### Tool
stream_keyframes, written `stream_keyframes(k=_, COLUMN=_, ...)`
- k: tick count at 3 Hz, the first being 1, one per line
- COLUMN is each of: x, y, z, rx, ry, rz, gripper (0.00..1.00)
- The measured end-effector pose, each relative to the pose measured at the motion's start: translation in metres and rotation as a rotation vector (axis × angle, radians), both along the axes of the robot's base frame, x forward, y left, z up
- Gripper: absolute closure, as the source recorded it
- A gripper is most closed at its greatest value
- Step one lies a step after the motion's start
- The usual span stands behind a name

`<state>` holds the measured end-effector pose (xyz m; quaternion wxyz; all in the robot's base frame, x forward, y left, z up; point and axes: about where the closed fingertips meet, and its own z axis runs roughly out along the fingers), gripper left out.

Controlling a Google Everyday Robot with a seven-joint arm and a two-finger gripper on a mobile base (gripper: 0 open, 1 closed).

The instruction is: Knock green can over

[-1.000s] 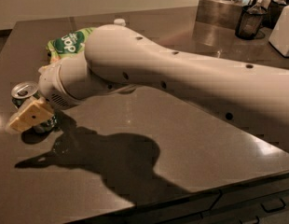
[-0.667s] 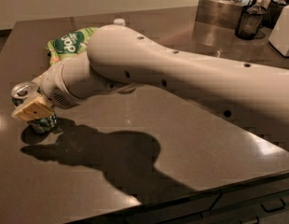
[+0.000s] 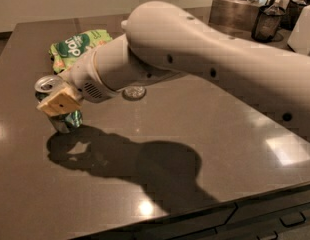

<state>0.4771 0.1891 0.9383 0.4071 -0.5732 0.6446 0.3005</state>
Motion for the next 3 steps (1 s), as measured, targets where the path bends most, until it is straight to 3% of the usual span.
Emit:
stream_keyframes(k=1, x=-0.001, y=-0.041, z=0.026, rx=-0.091, ry=-0.008, rz=-0.024, gripper=1.0)
stream_keyframes(k=2, x=-0.005, y=-0.083, z=0.032, rx=-0.252, ry=-0.035, rz=-0.016, gripper=1.0)
stream_keyframes(k=3, x=-0.016, y=-0.114, z=0.024, rx=-0.427, ry=-0.034, rz=0.039, gripper=1.0)
